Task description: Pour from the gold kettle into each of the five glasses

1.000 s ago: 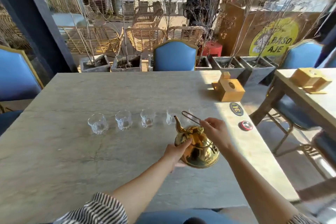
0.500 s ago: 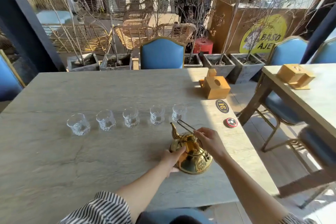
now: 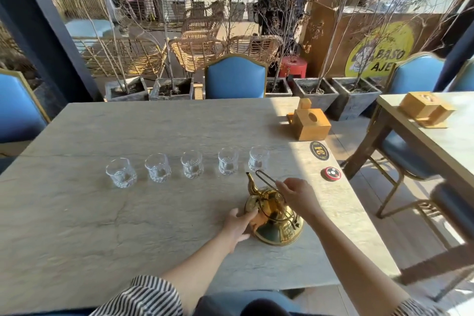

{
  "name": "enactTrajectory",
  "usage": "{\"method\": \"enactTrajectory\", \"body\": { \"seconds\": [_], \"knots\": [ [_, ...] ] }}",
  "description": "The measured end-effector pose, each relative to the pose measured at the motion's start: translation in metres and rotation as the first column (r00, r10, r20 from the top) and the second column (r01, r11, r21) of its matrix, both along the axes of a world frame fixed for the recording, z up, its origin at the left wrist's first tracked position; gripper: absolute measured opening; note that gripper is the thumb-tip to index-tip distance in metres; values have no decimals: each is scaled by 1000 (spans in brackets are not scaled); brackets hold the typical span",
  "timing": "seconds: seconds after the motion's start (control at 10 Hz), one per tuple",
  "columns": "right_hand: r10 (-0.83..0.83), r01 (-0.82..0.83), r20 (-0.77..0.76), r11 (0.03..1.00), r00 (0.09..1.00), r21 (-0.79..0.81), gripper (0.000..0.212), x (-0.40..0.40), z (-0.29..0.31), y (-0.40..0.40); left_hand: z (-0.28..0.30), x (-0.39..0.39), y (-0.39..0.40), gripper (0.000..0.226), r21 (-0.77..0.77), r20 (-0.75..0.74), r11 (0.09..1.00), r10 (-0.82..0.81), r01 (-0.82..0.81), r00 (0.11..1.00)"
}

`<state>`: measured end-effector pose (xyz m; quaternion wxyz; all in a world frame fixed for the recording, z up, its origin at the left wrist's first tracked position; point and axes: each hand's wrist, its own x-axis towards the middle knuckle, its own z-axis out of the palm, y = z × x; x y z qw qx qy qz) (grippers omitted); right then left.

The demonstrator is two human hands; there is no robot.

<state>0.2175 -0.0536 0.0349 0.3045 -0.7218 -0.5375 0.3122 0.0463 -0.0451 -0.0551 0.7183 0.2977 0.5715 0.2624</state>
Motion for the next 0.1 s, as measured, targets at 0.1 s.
{"method": "enactTrajectory", "body": {
  "seconds": [0.1],
  "knots": [
    [-9, 6, 222, 1000, 975, 17, 29, -15, 11, 15, 1, -16, -1, 77, 54, -128, 990, 137, -131, 982]
  ]
}}
